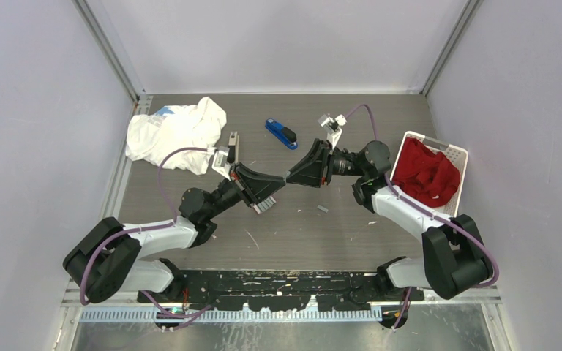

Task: Unload the staples from the stapler

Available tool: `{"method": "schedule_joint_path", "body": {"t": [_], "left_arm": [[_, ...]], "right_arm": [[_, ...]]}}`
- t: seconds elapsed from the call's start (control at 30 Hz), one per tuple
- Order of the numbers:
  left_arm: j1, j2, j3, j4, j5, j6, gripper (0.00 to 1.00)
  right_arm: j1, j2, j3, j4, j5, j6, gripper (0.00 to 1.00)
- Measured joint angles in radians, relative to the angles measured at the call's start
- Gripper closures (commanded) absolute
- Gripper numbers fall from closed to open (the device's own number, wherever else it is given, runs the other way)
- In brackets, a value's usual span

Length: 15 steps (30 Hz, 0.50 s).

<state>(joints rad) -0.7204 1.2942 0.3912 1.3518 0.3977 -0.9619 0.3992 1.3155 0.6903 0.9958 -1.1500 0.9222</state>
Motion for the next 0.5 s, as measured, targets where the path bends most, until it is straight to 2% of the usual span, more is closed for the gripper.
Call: {"method": "schedule_joint_path", "body": {"t": [0.2,0.37,0.4,0.5], "left_arm": [[0.000,0.000,0.000,0.004,0.008,0.000,0.97],[0.000,0.001,0.000,0.006,0.008,0.000,0.95],[0.000,0.003,0.000,0.009,0.008,0.000,0.92],[0.000,0.008,0.000,0.014,0.008,0.000,0.73]], "right_arm": [[-0.004,0.000,0.000,0.000,0.001,0.001,0.77],[-0.004,0.000,-0.001,0.000,0.001,0.000,0.82],[-0.004,0.000,-0.001,0.000,0.001,0.000,0.82],[-0.005,0.000,-0.002,-0.001,0.001,-0.003,0.82]]}}
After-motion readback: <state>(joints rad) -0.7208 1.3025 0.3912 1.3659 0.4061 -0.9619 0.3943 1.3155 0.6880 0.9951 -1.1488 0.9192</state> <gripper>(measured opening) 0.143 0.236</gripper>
